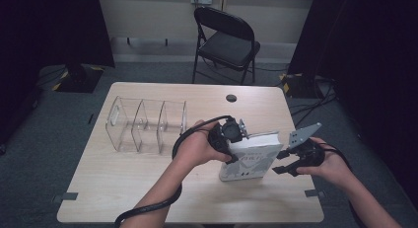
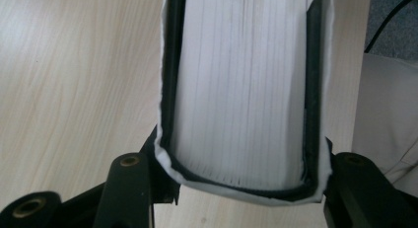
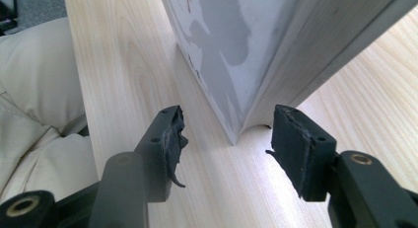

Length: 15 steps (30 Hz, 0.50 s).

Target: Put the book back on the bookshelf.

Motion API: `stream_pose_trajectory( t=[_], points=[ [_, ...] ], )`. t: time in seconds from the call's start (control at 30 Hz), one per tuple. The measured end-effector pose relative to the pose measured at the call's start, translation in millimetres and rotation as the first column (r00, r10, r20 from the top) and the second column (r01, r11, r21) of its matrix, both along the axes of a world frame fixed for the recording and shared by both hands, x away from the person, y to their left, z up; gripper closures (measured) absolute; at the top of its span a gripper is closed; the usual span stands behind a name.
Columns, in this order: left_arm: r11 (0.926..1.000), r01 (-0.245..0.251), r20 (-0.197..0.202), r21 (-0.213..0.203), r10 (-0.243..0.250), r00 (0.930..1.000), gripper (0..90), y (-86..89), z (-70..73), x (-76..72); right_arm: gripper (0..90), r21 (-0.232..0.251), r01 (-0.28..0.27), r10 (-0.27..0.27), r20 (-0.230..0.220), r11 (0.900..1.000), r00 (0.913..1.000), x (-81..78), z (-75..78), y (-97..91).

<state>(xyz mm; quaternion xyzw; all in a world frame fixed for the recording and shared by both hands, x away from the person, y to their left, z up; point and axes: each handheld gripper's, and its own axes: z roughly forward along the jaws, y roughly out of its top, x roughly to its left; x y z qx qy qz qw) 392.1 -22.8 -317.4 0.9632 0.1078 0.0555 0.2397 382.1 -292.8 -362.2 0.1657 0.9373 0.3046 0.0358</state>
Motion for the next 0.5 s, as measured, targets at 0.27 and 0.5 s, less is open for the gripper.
stream_pose_trajectory(
  t=[0.27,0.5],
  points=[
    [0.9998,-0.005,-0.002,-0.02,0.005,1.0,45.9,-5.5,1.3,5.6,45.5,0.005,0.01,-0.009,-0.009,0.9999,0.9999,-1.4,-3.9,-4.4],
    [1.0,0.007,-0.011,0.004,-0.007,0.9999,45.5,-18.4,2.8,10.9,45.5,0.009,0.011,-0.011,-0.009,0.9999,0.9999,-2.1,-4.3,-8.7]
  ],
)
